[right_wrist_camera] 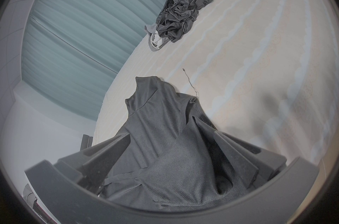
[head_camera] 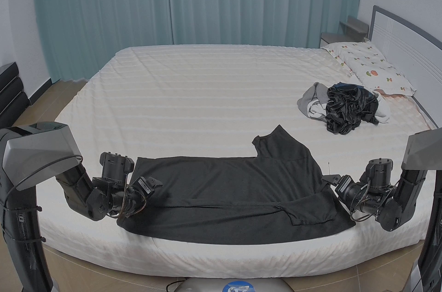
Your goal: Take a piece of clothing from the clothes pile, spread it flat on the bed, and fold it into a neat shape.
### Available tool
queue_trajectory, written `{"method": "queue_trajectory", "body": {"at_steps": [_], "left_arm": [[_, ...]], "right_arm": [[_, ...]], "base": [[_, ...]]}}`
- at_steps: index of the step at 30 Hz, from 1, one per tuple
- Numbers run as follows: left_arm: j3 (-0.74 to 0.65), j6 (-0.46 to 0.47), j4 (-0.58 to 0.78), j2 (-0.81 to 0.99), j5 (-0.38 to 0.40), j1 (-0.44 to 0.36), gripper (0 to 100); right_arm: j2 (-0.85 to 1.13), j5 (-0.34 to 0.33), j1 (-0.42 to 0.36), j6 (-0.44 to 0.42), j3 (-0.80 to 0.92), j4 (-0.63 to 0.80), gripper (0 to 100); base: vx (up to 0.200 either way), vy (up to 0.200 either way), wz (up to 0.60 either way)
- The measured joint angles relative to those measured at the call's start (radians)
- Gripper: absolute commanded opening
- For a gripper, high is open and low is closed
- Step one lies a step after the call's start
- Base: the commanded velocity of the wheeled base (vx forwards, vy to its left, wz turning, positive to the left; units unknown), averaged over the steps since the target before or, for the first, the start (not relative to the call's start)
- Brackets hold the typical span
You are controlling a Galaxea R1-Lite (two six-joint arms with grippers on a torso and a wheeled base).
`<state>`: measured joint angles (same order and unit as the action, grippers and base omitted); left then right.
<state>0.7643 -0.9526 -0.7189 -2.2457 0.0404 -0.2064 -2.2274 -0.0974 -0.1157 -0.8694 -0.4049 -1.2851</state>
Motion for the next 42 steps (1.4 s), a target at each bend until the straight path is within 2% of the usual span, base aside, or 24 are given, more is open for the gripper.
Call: {"method": "queue_trajectory", "body": {"at_steps": [7,15,26,29,33,39,42], "left_arm": [[0.095,-0.013,0.022,-0.034,-0.036,0.059,100],[0.093,-0.027,0.028,-0.023,-0.024,0.122,100],[0.077,-0.094,0.025,0.037,0.144,0.206,100],[0.057,-0.093,0.021,0.056,0.199,0.221,100],[0.042,-0.091,0.019,0.068,0.229,0.236,100],[0.029,-0.09,0.018,0.076,0.242,0.245,100],[0.024,-0.089,0.018,0.077,0.244,0.249,100]], "right_arm": [[-0.003,0.0,0.0,0.0,-0.001,-0.008,100],[-0.011,0.001,0.0,0.0,0.0,-0.015,100],[0.0,0.009,0.0,0.031,0.005,-0.046,100],[0.004,0.007,-0.004,0.096,-0.006,-0.035,100],[0.003,-0.01,-0.011,0.236,-0.02,-0.009,100],[-0.017,-0.149,-0.002,0.386,-0.034,0.008,100],[-0.044,-0.173,0.003,0.424,-0.056,0.012,100]], "base": [[0.0,0.0,0.0],[0.0,0.0,0.0],[0.0,0.0,0.0],[0.0,0.0,0.0],[0.0,0.0,0.0],[0.0,0.0,0.0],[0.0,0.0,0.0]]}}
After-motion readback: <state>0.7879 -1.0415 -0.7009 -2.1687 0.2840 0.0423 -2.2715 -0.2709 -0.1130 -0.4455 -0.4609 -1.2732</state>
